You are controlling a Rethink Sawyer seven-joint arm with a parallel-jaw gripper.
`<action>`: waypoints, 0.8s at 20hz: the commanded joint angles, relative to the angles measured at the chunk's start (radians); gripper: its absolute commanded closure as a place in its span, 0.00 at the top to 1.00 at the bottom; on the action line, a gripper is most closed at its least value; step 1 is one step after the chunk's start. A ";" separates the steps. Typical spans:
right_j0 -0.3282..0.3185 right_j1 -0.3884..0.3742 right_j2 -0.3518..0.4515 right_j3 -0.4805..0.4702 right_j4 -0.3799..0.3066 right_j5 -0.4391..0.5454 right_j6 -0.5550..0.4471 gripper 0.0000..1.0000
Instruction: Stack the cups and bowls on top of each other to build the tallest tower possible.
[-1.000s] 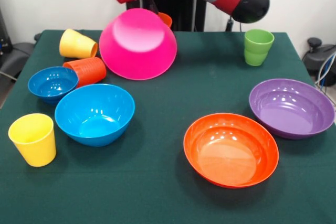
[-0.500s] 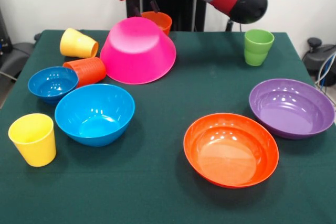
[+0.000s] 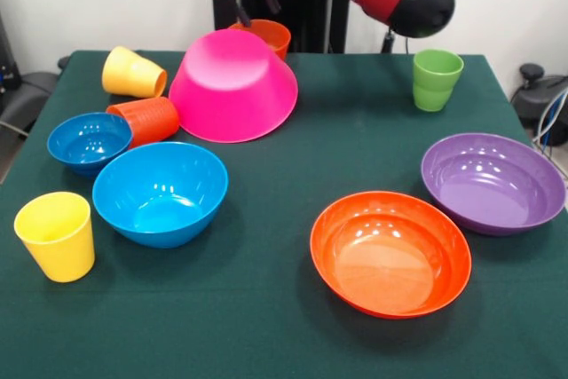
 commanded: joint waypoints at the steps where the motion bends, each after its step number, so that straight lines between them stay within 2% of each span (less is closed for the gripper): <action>1: 0.106 -0.125 0.164 -0.114 0.010 -0.117 0.103 1.00; 3: 0.176 -0.259 0.235 -0.114 -0.053 -0.127 0.252 1.00; 5: 0.221 -0.341 0.275 -0.121 -0.107 -0.078 0.349 1.00; 9: 0.292 -0.475 0.348 -0.150 -0.196 0.058 0.496 1.00; 14: 0.332 -0.596 0.405 -0.141 -0.293 0.105 0.590 1.00; 16: 0.345 -0.668 0.443 -0.129 -0.320 0.145 0.661 1.00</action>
